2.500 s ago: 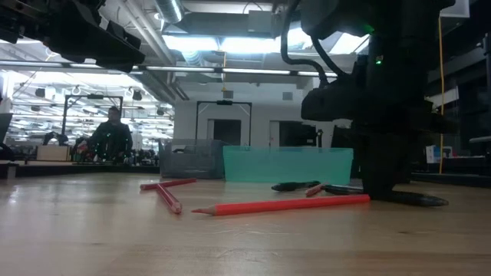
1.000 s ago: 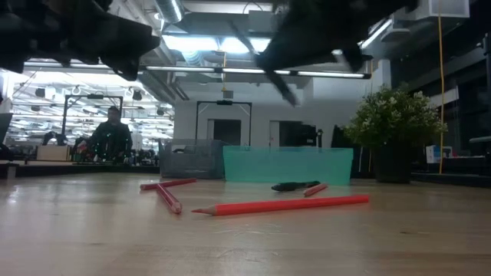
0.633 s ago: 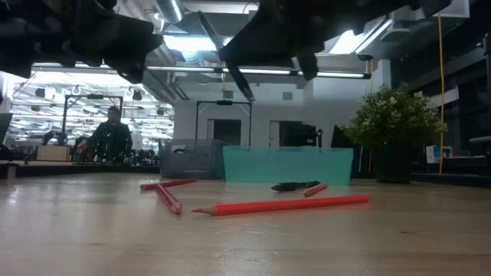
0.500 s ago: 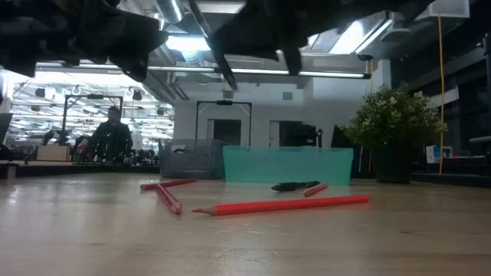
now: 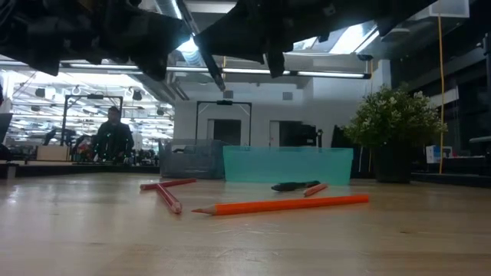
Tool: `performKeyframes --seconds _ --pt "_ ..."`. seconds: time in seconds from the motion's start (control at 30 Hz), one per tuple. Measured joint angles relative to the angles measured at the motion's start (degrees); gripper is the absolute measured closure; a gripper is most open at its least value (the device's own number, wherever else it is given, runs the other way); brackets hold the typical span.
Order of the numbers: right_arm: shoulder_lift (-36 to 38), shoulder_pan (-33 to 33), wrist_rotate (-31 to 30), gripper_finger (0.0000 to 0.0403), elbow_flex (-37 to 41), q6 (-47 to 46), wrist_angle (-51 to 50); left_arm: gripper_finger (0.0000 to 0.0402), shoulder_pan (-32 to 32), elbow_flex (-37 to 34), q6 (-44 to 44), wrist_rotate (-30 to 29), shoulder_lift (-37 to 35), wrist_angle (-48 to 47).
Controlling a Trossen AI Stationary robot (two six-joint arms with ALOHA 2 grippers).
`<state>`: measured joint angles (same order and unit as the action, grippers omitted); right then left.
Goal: Sort pens & pencils
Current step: Put the black pen into the black bin
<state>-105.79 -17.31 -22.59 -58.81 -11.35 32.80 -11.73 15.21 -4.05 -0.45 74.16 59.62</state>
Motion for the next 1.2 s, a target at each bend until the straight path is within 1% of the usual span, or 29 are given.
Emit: performKeyframes --seconds 0.43,0.67,0.77,0.93,1.2 --pt "-1.0 0.3 0.4 0.0375 0.0 -0.1 0.9 0.0304 0.0 2.5 0.2 0.0 2.4 0.0" --pt "-1.0 0.3 0.4 0.0375 0.0 0.0 1.0 0.0305 0.0 2.5 2.7 0.0 2.4 -0.2" --pt "-1.0 0.3 0.4 0.0375 0.0 0.1 1.0 0.0320 0.0 2.5 2.8 0.0 2.4 -0.6" --pt "-1.0 0.2 0.4 0.0375 0.0 0.3 1.1 0.0380 0.0 2.5 3.1 0.0 2.4 -0.6" --pt "-1.0 0.3 1.2 0.0376 0.0 0.3 1.1 0.0380 0.0 2.5 4.4 0.1 2.4 -0.4"
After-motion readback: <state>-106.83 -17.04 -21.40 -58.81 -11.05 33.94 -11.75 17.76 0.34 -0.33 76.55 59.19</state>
